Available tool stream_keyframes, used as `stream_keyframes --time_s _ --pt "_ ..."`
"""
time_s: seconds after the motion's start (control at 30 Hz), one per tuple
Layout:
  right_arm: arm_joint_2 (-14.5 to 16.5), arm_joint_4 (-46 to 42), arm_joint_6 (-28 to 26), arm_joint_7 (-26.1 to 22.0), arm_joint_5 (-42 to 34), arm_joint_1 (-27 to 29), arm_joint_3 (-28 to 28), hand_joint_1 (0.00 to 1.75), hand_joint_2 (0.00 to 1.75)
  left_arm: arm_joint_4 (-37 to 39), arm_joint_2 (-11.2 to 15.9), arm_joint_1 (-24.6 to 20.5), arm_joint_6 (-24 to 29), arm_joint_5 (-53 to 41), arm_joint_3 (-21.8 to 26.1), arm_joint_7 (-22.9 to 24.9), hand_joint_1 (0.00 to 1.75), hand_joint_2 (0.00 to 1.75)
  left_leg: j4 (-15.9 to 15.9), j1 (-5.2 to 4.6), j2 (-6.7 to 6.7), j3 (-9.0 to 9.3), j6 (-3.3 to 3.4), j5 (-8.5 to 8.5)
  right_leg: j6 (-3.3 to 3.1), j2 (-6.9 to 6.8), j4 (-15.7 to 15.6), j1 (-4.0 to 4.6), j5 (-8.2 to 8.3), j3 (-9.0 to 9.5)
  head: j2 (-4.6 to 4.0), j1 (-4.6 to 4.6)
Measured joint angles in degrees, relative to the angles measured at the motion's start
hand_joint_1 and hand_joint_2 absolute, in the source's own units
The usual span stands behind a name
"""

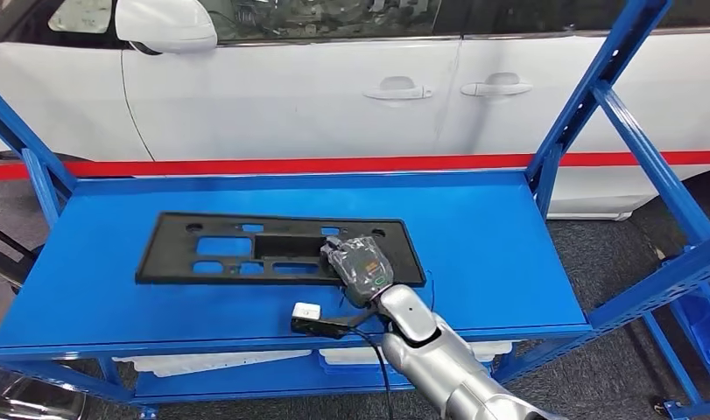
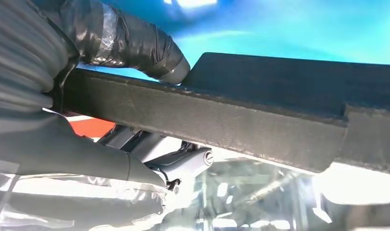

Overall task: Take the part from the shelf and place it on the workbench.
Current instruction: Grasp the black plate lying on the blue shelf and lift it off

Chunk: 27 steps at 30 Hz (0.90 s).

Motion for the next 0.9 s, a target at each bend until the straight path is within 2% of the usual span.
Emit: stream_keyframes --time_s 0.03,0.1,0.13,0.17,0.2,0.27,0.3,0.33,0.4,0.43,0.5,0.53,0.6,0.63,0.67,0.7,0.77,0.8,0.83,0.9 --pt "-0.8 -3.3 1.2 -3.4 -5.8 0.8 -1.1 1.71 1.75 0.0 0.0 0.0 0.5 0.3 0.5 2.3 0.0 0.0 0.0 0.01 0.08 -0.14 0.28 0.11 0.3 -0.07 3.2 -0.12 -1.98 -1.45 0.0 0.0" --pt "-2.6 -10.8 4.2 -8.2 -15.9 2.8 -3.4 1.71 1.75 0.0 0.0 0.1 1.3 0.7 1.5 6.1 0.0 0.0 0.0 -0.15 0.08 -0.56 0.59 0.24 0.73 -0.16 11.5 -0.33 -6.05 -5.4 0.0 -0.01" --pt "-3.4 -14.3 5.4 -9.3 -19.0 3.8 -4.6 1.71 1.75 0.0 0.0 0.2 1.5 0.8 1.9 7.2 0.0 0.0 0.1 -0.24 0.06 -0.72 0.66 0.29 0.77 -0.16 14.3 -0.36 -6.86 -6.79 0.0 -0.01" --pt "-4.1 -17.2 6.2 -9.6 -20.6 4.6 -5.6 1.71 1.75 0.0 0.0 0.3 1.6 0.9 2.3 7.7 0.0 0.0 0.1 -0.3 0.01 -0.81 0.69 0.31 0.7 -0.16 15.0 -0.34 -6.46 -7.17 0.0 0.0" --pt "-4.7 -19.5 6.7 -9.6 -21.2 5.1 -6.5 1.71 1.75 0.0 0.0 0.3 1.6 1.0 2.6 8.0 0.0 0.0 0.1 -0.36 -0.04 -0.8 0.7 0.31 0.49 -0.16 13.2 -0.28 -4.96 -6.38 0.0 0.0" --pt "-5.5 -23.3 7.1 -9.7 -21.5 5.7 -7.8 1.71 1.75 0.0 -0.2 0.3 1.7 1.1 3.0 8.2 0.0 0.0 0.0 -0.43 -0.1 -0.72 0.64 0.3 -0.55 -0.16 4.8 0.04 -0.63 -2.45 0.0 0.0" --pt "-5.8 -24.7 7.1 -10.2 -21.9 5.9 -8.1 1.71 1.75 0.0 -0.3 0.2 1.7 1.2 3.1 8.3 0.0 0.0 0.1 -0.52 -0.11 -0.78 0.49 0.29 -1.13 -0.23 1.0 0.26 0.89 -0.74 0.0 0.0" --pt "-6.0 -26.1 7.2 -11.3 -23.1 6.2 -8.4 1.71 1.75 0.0 -0.4 0.1 1.5 1.4 3.3 8.3 0.0 0.0 0.1 -0.54 -0.1 -0.89 0.29 0.29 -1.61 -0.33 -1.6 0.49 1.72 0.31 0.0 0.0" --pt "-6.7 -29.6 8.7 -15.3 -29.3 7.2 -9.3 1.71 1.75 0.1 -0.5 -0.1 1.1 2.2 3.9 8.7 0.0 0.0 0.0 -0.59 -0.11 -1.09 -0.27 0.36 -1.94 -0.52 -2.7 0.75 1.9 0.56 0.0 0.01" --pt "-7.2 -32.2 10.5 -17.4 -34.1 7.9 -10.1 1.71 1.75 0.1 -0.6 0.0 0.9 2.7 4.4 9.0 0.0 0.0 0.0 -0.58 -0.09 -1.19 -0.53 0.24 -1.96 -0.61 -3.0 0.51 2.04 0.6 0.0 0.0" --pt "-8.2 -39.0 16.4 -19.5 -45.0 8.5 -12.4 1.71 1.75 0.1 -0.7 0.1 0.6 3.4 5.2 9.6 0.0 0.0 1.9 -0.62 -0.03 -2.05 -0.96 -1.3 -2.07 -0.75 -3.6 0.03 2.36 0.8 0.0 -0.01" --pt "-8.7 -42.5 20.2 -19.4 -50.3 8.5 -13.9 1.71 1.75 0.1 -0.7 0.1 0.5 3.6 5.5 9.9 0.0 0.0 4.6 -0.62 0.0 -3.26 -1.11 -3.04 -2.15 -0.85 -3.8 -0.18 2.46 0.89 0.01 -0.01" --pt "-9.5 -48.8 29.3 -17.6 -60.9 8.5 -17.3 1.71 1.75 0.1 -0.8 0.1 0.6 4.0 6.2 10.5 0.0 0.0 12.7 -0.55 0.01 -6.79 -1.41 -7.08 -2.34 -1.01 -3.6 -0.05 2.38 0.82 0.01 -0.02" --pt "-9.9 -51.5 34.1 -16.3 -66.1 8.4 -18.8 1.71 1.75 0.1 -0.9 0.2 0.6 4.2 6.5 10.8 0.0 0.0 16.1 -0.54 0.02 -8.29 -1.57 -8.25 -2.38 -1.07 -3.5 -0.01 2.34 0.79 0.01 -0.02" --pt "-10.4 -53.8 38.7 -14.8 -70.8 8.3 -20.0 1.71 1.75 0.1 -1.0 0.2 0.7 4.4 6.9 11.1 0.0 0.0 17.6 -0.53 0.02 -8.95 -1.68 -8.31 -2.38 -1.07 -3.3 0.0 2.3 0.77 0.0 -0.02" --pt "-10.9 -55.7 42.9 -13.3 -74.8 8.2 -20.8 1.71 1.75 0.1 -1.2 0.2 0.9 4.6 7.1 11.3 0.0 0.0 16.7 -0.52 0.03 -8.44 -1.7 -7.15 -2.32 -0.98 -3.2 -0.01 2.24 0.79 0.0 -0.02" --pt "-12.0 -58.8 49.1 -11.2 -79.8 7.9 -21.5 1.71 1.75 0.2 -1.5 0.1 1.2 4.7 7.6 11.5 0.0 0.0 9.0 -0.5 0.06 -4.69 -1.48 -2.98 -2.07 -0.81 -3.0 -0.05 2.08 0.89 0.0 -0.02" --pt "-12.5 -59.9 50.9 -10.6 -81.0 7.8 -21.6 1.71 1.75 0.2 -1.7 0.0 1.3 4.7 7.7 11.5 0.0 0.0 4.9 -0.58 0.05 -2.66 -1.3 -1.44 -1.87 -0.73 -2.8 0.07 1.99 0.88 0.0 -0.02" --pt "-13.1 -60.8 52.2 -10.3 -81.6 7.8 -21.7 1.71 1.75 0.2 -1.8 -0.2 1.4 4.8 7.9 11.5 0.0 0.0 2.1 -0.64 0.01 -1.35 -1.07 -0.55 -1.63 -0.69 -2.7 0.19 1.98 0.79 0.0 -0.02" --pt "-14.1 -62.0 54.0 -10.6 -81.4 8.2 -21.7 1.71 1.75 0.1 -2.1 -0.3 1.5 5.0 8.3 11.3 0.0 0.0 0.5 -0.83 -0.15 -0.73 -0.58 -0.28 -1.09 -0.66 -2.6 0.39 2.16 0.53 0.0 -0.01"
